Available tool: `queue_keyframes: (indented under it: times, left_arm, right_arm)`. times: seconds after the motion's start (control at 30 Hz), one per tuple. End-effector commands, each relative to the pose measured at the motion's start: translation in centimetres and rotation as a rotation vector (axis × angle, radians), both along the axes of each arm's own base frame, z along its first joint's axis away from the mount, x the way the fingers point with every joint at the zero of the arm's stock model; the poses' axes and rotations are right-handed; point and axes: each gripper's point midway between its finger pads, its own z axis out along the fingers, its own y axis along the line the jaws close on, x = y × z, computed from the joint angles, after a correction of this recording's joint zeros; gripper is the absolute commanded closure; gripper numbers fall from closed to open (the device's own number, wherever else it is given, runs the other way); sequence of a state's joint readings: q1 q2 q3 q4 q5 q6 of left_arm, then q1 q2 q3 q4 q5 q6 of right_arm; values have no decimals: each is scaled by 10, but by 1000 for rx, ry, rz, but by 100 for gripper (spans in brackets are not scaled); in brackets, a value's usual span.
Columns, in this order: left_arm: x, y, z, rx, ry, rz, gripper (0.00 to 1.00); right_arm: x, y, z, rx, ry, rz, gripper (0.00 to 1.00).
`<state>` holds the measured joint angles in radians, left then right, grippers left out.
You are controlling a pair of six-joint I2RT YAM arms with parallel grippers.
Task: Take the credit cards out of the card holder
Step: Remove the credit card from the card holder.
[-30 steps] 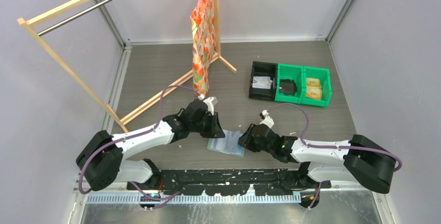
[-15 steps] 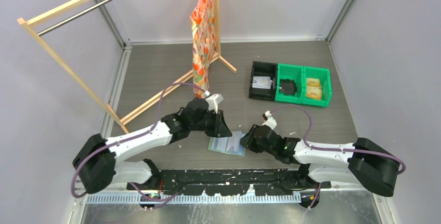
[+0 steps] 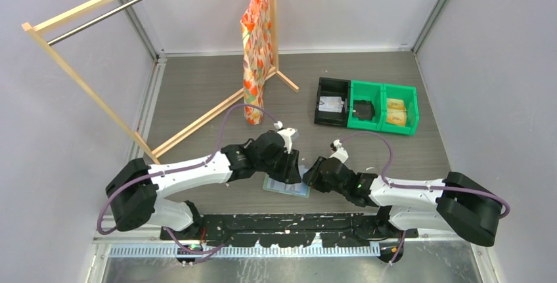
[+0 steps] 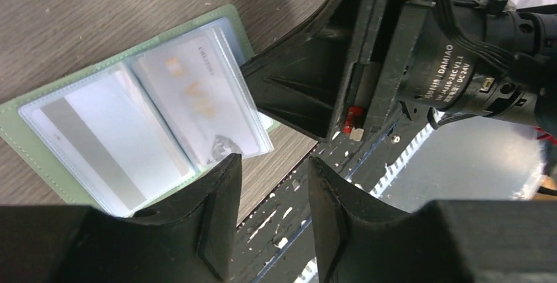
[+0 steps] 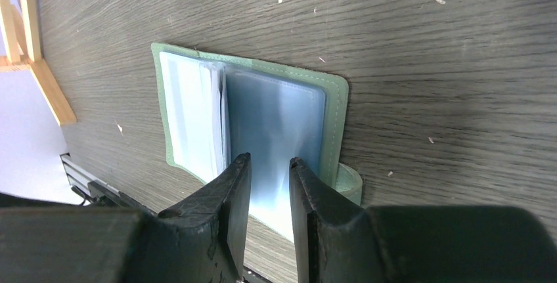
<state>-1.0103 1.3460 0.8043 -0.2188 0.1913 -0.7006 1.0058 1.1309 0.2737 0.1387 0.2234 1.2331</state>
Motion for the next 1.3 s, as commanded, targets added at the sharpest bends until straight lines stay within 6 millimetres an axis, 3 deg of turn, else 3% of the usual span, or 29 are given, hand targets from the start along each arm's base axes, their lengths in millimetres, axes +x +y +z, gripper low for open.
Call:
queue_keyframes:
  times: [0.0,0.3,0.43,0.57,0.87,1.27]
  left_arm:
    - [13,1,3,83,-117,12,56]
    - [14,24,-2,145,-174,43,56]
    - [10,29,-9,86,-88,57,57]
    - [21,40,-21,72,-34,126,59]
    - [34,41,-48,97,26,161,61]
    - [36,56,-59,112,47,199,63]
  right_arm:
    - [6,2,3,-10,-9,-13,67]
    - [8,11,20,21,-49,22,67]
    - [10,18,41,95,-106,49,66]
    - [12,23,54,105,-135,70,66]
    - [16,41,51,120,-120,98,66]
    - [21,46,45,98,-112,94,60]
